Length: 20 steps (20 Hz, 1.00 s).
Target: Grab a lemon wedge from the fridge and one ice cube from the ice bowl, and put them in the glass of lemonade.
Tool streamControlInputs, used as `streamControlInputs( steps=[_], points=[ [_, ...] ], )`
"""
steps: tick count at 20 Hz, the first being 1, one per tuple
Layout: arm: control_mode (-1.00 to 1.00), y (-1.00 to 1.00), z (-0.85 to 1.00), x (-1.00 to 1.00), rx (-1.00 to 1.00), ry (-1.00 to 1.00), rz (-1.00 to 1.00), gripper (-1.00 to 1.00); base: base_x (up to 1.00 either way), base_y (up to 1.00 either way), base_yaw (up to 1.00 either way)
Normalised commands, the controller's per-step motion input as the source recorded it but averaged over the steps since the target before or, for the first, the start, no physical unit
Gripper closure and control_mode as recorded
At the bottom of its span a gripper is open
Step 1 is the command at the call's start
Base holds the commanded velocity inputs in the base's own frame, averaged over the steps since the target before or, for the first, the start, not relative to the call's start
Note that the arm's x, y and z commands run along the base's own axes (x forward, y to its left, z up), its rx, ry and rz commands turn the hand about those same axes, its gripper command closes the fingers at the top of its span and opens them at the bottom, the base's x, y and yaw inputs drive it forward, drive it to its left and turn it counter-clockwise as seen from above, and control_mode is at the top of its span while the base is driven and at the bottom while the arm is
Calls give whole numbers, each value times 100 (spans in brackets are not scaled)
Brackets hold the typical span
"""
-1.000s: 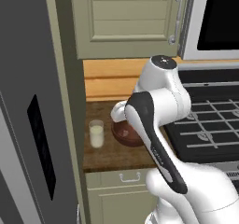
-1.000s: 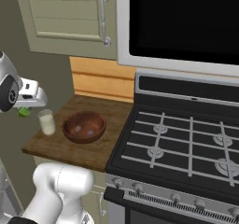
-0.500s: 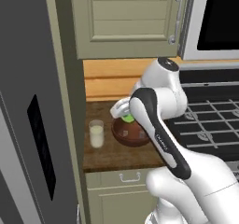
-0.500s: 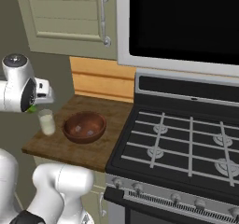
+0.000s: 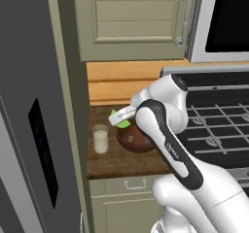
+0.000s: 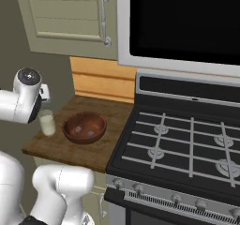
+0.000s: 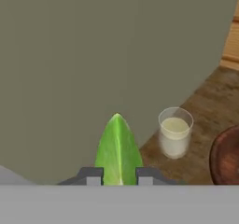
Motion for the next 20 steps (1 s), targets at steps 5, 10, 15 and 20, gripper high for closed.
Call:
streamControlInputs(
  steps=[5, 10, 15, 20],
  points=[
    [-100, -14, 0, 40, 29, -2, 21, 100, 0, 0, 0],
    [-100, 24, -22, 22, 18, -2, 27, 100, 0, 0, 0],
    [-100, 30, -24, 2, 3, -6, 22, 100, 0, 0, 0],
    [-100, -3, -18, 0, 0, -8, 15, 100, 0, 0, 0]
  ],
)
